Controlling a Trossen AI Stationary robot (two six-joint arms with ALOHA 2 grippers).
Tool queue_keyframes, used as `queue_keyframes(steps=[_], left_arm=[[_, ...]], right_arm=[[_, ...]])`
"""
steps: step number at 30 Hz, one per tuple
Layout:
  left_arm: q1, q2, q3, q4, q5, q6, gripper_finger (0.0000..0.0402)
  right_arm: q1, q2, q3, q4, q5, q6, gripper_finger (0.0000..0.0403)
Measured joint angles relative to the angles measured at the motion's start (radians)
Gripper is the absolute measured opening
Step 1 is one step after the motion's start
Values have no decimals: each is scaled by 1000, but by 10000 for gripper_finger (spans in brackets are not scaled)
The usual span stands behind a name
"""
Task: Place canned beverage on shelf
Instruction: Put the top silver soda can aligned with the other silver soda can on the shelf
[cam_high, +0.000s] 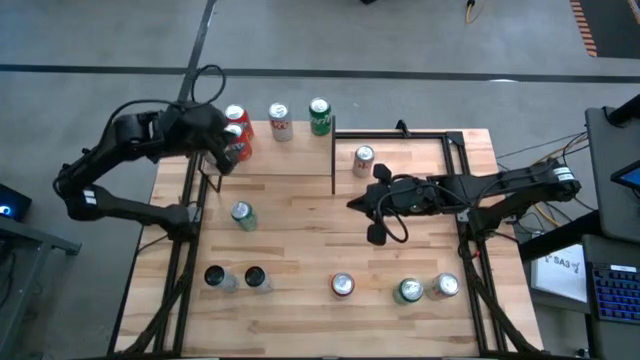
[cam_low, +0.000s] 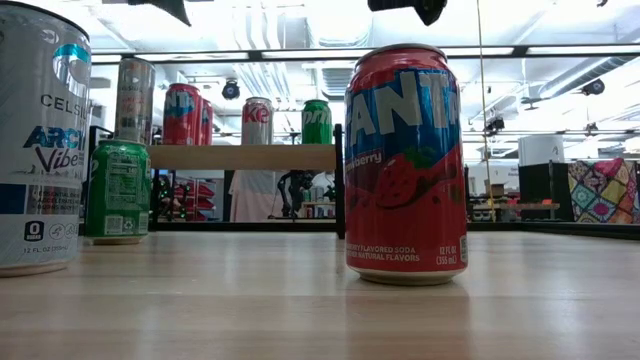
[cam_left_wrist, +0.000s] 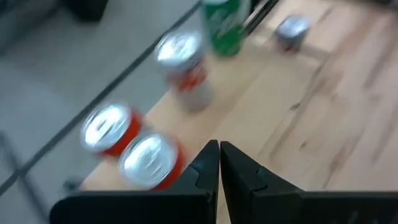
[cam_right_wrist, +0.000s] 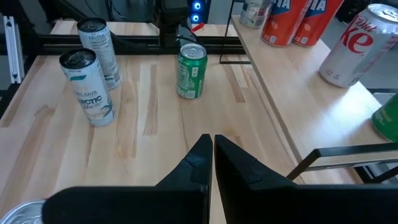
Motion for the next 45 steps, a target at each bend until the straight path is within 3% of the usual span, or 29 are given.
queue_keyframes(steps=[10, 21, 28, 37, 45], left_arm=[[-306, -103, -303, 482, 0, 71, 0], [-474, -344, -737, 968, 1, 60, 0], [-472, -516, -782, 1011, -2, 131, 0], [-472, -597, -801, 1012, -2, 330, 0], [-471, -717, -895, 1012, -25, 424, 0]], right_arm=[[0, 0, -115, 137, 0, 12, 9], [0, 0, -166, 181, 0, 70, 9], [-31, 0, -165, 210, 60, 139, 9], [-163, 0, -164, 208, 55, 327, 9], [-290, 4, -164, 147, 52, 416, 9]])
